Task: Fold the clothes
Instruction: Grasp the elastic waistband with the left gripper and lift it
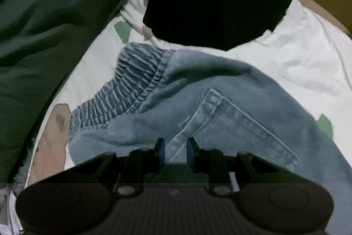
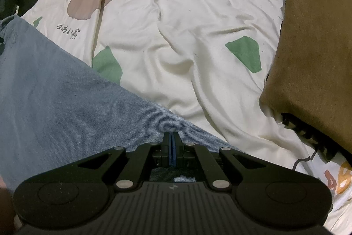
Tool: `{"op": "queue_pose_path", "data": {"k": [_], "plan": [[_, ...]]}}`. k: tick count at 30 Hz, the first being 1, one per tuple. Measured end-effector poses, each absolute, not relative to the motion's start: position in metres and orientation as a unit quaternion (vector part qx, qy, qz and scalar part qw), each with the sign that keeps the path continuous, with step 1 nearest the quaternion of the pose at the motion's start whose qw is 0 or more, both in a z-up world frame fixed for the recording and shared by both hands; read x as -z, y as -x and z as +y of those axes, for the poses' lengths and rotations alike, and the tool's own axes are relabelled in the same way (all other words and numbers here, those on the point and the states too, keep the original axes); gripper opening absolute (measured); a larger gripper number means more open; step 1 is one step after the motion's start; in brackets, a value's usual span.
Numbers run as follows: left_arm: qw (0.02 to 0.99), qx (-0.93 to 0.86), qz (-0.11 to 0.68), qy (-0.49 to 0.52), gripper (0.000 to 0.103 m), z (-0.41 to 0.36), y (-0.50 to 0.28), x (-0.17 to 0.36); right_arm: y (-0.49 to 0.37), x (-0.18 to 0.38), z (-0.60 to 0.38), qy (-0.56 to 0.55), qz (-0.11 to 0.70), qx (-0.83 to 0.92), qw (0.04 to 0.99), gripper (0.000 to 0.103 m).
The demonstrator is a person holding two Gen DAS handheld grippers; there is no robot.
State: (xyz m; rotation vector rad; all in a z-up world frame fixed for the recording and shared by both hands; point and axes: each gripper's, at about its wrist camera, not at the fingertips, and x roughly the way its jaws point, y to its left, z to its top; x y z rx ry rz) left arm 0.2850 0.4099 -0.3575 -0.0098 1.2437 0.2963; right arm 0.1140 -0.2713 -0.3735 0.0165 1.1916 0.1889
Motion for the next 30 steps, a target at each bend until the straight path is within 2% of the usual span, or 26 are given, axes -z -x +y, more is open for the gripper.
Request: {"op": "queue_pose_path", "data": {"k": [7, 20, 30], "plan": [[0.800, -0.150, 0.579, 0.042, 0.025, 0.422, -0.289, 0.367, -0.113, 0.374, -0.274, -0.010, 0.556, -0.094, 0.826, 0.005], [0.813, -0.164, 0.554, 0.069, 0.025, 0.441, -0.257, 0.313, -0.113, 0.374, -0.272, -0.006, 0.555, -0.094, 0.827, 0.005], [0.777, -0.198, 0.593, 0.075, 0.023, 0.461, -0.255, 0.347, -0.114, 0.374, -0.272, -0.007, 0.559, -0.092, 0.824, 0.005]]}}
